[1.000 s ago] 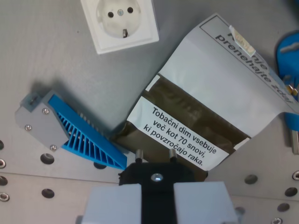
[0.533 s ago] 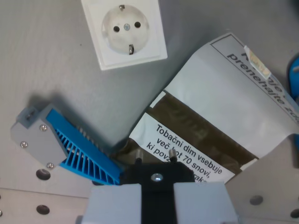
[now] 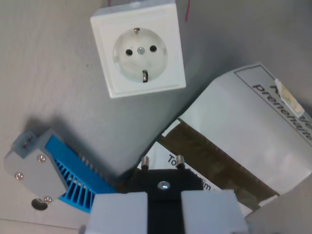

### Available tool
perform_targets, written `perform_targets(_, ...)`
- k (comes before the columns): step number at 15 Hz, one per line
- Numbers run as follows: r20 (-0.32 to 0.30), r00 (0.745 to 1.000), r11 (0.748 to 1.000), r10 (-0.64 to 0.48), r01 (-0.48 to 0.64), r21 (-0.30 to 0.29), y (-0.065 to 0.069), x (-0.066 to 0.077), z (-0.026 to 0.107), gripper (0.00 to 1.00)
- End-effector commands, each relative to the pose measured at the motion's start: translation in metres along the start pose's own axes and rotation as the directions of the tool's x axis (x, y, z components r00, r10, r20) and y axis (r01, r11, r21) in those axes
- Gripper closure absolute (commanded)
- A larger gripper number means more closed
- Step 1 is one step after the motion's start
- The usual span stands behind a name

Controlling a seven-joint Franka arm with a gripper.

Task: Move above the white socket

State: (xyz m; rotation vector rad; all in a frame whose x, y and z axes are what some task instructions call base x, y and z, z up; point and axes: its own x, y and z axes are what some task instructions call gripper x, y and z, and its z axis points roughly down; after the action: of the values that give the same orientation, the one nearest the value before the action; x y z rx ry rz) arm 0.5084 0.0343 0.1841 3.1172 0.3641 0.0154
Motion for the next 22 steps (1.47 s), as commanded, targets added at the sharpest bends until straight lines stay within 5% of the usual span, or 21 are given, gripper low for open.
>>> perform_targets(1, 0.002, 0.997, 0.995, -0.078, 0.077, 0.068, 0.0, 0.014, 0.012, 1.0)
perform_targets(9, -0.012, 0.995, 0.992, -0.1, 0.1, 0.078, -0.006, 0.026, 0.043, 1.0)
perform_targets(22, -0.008, 0.994, 0.99, -0.11, 0.11, 0.087, -0.01, 0.038, 0.072, 1.0)
